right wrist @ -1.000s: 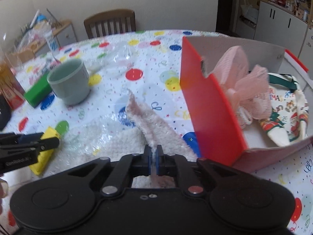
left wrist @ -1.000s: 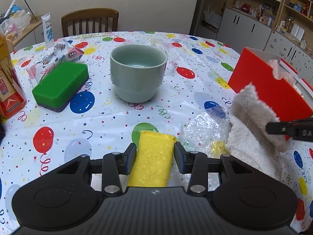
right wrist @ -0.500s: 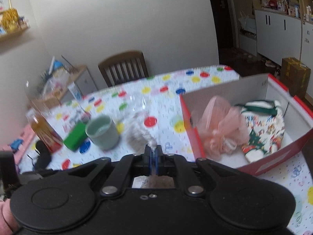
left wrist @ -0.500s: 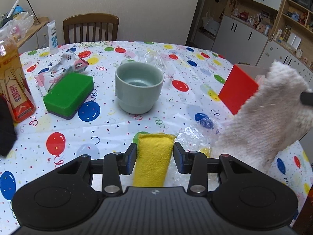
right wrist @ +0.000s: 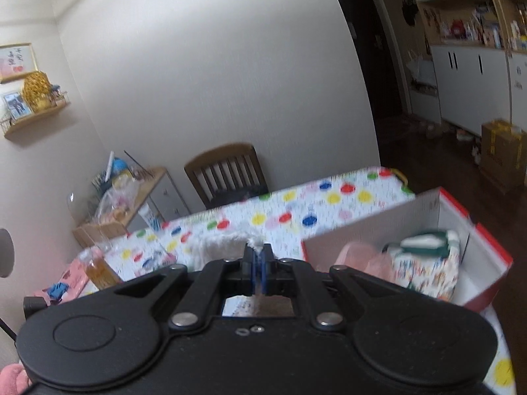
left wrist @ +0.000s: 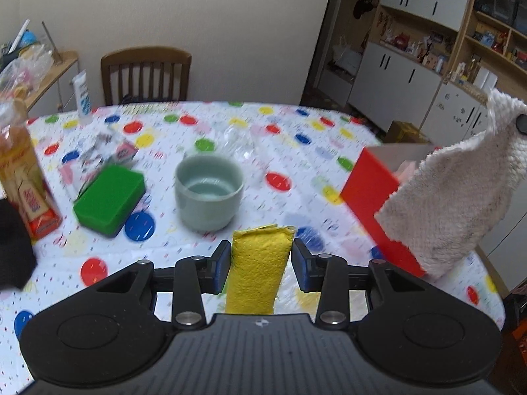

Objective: Organize soft objects
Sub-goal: 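Lift the towel with right tool while left tool carries the sponge toward the box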

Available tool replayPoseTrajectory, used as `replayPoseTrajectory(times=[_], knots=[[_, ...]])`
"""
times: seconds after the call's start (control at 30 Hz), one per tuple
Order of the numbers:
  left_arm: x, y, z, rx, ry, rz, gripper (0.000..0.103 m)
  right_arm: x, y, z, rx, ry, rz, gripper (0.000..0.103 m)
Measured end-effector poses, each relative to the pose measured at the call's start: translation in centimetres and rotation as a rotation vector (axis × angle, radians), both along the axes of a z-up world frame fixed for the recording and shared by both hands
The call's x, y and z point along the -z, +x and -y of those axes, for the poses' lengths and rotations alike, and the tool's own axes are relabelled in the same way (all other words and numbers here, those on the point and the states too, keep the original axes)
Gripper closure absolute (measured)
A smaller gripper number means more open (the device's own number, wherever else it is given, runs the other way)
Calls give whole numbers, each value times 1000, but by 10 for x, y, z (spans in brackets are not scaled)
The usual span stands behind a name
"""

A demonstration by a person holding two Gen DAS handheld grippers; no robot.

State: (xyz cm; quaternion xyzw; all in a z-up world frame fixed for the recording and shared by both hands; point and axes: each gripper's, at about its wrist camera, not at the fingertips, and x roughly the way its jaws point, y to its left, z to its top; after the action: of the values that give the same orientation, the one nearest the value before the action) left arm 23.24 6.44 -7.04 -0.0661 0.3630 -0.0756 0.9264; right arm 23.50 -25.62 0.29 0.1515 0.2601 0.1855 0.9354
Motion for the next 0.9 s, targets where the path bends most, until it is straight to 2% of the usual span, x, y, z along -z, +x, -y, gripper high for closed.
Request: replayPoseTrajectory(times=[0.27, 0.47, 0.67, 0.9], knots=[[-42, 17, 44, 74, -23, 72, 65, -33, 11, 38, 44, -37, 111, 100], [-58, 38, 92, 147, -38, 87, 65, -34, 27, 69, 85, -54, 126, 100], [-58, 59, 148, 232, -23, 72, 65, -14, 45, 97, 112, -55, 79, 100], [-37, 87, 209, 305, -5, 1, 65, 7, 64, 124, 132, -57, 37, 100]])
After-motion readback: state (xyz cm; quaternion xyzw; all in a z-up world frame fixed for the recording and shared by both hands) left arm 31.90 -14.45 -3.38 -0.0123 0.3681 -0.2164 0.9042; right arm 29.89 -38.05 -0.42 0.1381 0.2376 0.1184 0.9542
